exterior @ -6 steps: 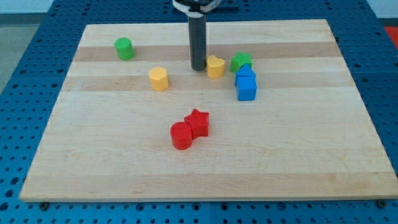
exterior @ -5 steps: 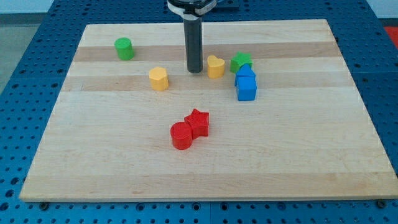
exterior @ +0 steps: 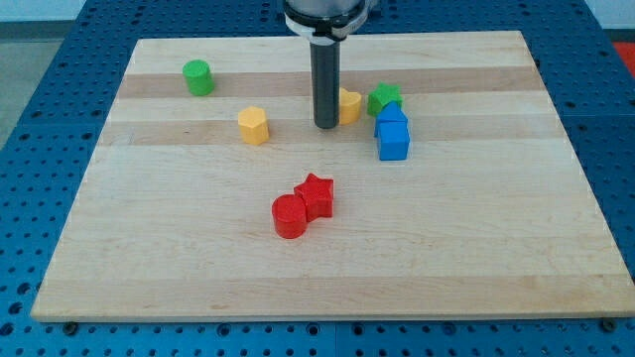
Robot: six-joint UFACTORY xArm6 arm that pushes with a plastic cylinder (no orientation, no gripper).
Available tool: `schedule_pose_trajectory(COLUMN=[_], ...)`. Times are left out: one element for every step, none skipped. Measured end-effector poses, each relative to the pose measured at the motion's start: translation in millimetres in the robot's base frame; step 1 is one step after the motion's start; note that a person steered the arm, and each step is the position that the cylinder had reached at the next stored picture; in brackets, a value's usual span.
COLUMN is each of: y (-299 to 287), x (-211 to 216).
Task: Push the yellow heart closer to green star
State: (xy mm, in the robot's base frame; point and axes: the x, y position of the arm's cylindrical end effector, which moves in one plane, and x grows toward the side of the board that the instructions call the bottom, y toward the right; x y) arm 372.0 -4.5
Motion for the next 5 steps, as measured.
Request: schedule_pose_trajectory(y=[2.7, 2.7, 2.7, 2.7, 2.7], x=[-0.7, -3.6, -3.7, -3.7, -5.2])
